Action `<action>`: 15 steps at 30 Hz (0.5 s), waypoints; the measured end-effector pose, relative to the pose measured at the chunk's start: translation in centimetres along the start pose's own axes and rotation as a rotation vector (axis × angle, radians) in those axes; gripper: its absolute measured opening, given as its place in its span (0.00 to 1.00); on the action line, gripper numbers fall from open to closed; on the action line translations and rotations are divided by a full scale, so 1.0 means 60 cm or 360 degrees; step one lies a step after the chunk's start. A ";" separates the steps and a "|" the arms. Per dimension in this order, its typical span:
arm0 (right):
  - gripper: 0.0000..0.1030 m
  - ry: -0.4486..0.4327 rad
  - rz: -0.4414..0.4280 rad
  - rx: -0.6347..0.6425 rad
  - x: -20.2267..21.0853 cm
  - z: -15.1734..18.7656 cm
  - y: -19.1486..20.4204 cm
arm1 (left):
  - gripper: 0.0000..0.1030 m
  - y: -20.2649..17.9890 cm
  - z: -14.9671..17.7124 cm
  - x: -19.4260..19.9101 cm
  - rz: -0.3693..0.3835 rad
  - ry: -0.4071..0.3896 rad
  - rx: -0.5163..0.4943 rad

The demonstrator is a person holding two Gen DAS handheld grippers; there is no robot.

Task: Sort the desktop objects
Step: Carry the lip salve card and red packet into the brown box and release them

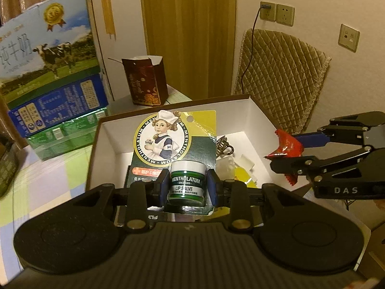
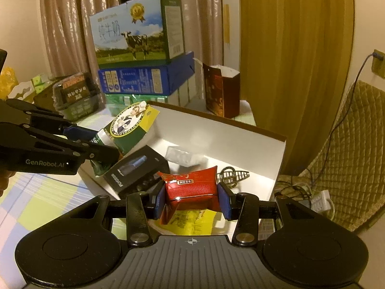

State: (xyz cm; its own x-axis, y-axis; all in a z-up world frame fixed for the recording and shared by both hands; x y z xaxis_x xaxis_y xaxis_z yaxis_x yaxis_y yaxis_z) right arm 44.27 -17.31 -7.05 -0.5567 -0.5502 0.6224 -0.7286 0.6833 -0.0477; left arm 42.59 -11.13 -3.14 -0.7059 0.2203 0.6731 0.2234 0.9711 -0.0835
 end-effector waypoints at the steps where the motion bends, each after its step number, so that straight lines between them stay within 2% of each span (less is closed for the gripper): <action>1: 0.41 0.0006 -0.0001 0.0006 -0.005 -0.001 -0.002 | 0.27 -0.001 -0.002 -0.006 0.0003 0.0007 0.0004; 9: 0.41 0.0093 -0.0012 0.0066 -0.051 -0.001 -0.014 | 0.27 0.004 -0.007 -0.058 0.0057 0.0079 0.0046; 15: 0.41 0.0168 -0.0030 0.0091 -0.084 0.003 -0.018 | 0.27 0.011 -0.003 -0.106 0.0094 0.0189 0.0107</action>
State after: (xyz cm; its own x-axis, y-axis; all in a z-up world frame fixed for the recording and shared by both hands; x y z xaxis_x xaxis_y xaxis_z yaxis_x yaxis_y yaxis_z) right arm 47.79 -15.34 -10.28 -0.4999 -0.5068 0.7023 -0.7616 0.6433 -0.0780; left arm 47.34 -11.89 -7.34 -0.6076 0.2687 0.7474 0.2138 0.9616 -0.1720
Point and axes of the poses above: each gripper's, at about its wrist camera, not at the fingertips, and x roughly against the way its jaws point, y to its left, z to its underside, the point moved 6 cm from there along -x, roughly the way its jaws point, and after that the axes turned 11 degrees about z, right-handed, at the moved point
